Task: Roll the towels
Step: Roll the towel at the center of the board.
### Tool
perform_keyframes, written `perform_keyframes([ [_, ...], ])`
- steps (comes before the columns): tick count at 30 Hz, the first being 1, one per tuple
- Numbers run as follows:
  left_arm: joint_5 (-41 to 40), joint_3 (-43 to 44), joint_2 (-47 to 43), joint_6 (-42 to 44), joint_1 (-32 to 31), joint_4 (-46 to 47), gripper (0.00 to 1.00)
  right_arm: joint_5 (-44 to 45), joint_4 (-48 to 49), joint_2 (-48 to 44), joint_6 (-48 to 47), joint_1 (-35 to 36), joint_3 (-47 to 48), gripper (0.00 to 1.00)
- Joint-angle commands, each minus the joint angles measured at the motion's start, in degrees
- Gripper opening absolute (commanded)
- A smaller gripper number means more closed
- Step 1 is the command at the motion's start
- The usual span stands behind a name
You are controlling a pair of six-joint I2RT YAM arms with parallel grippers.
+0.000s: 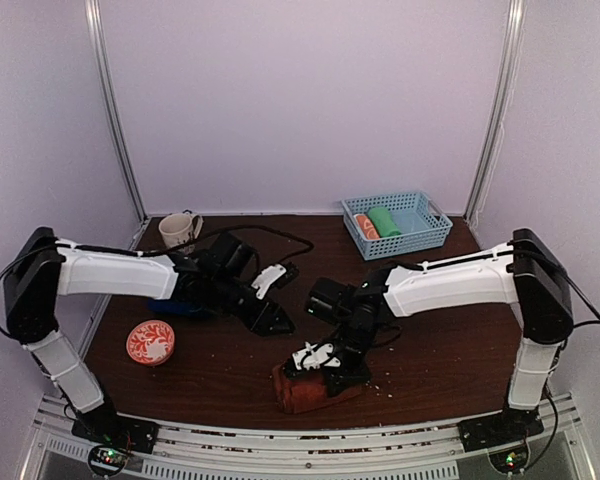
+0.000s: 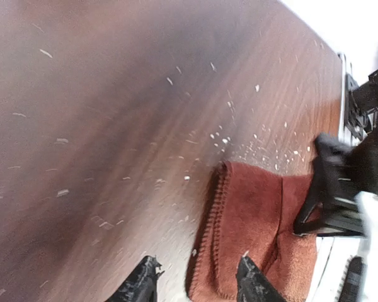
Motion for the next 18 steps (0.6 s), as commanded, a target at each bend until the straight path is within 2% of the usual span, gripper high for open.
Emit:
perform_keyframes([
  [1,-9.88,-8.86,-13.18,1.49,-1.32,11.46,0.46,-8.12,-14.34,9.87,0.45,-2.90,7.38,0.06],
  [5,-19.27,-12.82,-22.74,7.44,-7.78,12.97,0.54,-10.35,-19.88,20.31,0.62,-5.99,15.78,0.06],
  [9,-26.97,-12.32,-25.07,14.22,-16.40,10.33,0.55,-10.97,-22.62,27.23,2.29,-8.36,21.89,0.06],
  [12,-27.89,-10.91,-22.78,17.92,-21.45,8.02,0.55,-10.91,-25.14,31.13,3.39,-9.49,26.25,0.05],
  [16,-25.91,-7.69,-14.13,20.30,-24.53,2.94,0.56,-12.05,-27.44,33.50,3.56,-10.25,29.99,0.05],
  [18,-27.19,-5.41,-9.05,20.86,-25.53,0.21,0.61,-12.05,-27.57,33.65,3.65,-10.31,30.26,0.05],
])
